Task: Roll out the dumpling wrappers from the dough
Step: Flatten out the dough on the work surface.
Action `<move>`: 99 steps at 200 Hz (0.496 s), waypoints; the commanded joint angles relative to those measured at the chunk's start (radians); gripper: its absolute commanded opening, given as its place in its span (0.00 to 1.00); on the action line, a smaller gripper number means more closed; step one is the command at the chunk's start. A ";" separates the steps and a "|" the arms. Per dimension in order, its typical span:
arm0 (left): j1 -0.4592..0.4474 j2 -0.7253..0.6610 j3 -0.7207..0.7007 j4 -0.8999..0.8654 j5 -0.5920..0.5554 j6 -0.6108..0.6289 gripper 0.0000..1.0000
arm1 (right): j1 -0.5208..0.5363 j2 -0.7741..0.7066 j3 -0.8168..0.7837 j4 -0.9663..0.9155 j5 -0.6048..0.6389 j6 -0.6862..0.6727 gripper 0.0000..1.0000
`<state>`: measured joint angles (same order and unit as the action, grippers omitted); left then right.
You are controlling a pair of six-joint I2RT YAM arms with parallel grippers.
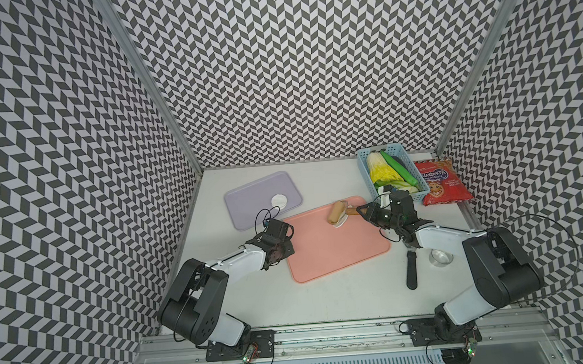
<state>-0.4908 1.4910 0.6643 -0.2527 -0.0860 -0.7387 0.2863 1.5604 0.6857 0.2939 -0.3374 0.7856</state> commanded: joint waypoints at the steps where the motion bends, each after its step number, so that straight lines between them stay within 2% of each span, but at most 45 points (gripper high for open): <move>1: -0.014 0.022 -0.056 -0.238 0.005 0.016 0.00 | -0.055 0.015 -0.075 -0.279 0.209 -0.073 0.00; 47: -0.012 0.026 -0.055 -0.237 0.000 0.018 0.00 | -0.149 -0.156 -0.090 -0.379 0.246 -0.129 0.00; 99: -0.012 0.040 -0.051 -0.232 -0.001 0.028 0.00 | -0.130 -0.037 -0.084 -0.323 0.221 -0.122 0.00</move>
<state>-0.4911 1.4906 0.6643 -0.2554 -0.0860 -0.7433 0.1623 1.4078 0.6300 0.1181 -0.3592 0.7231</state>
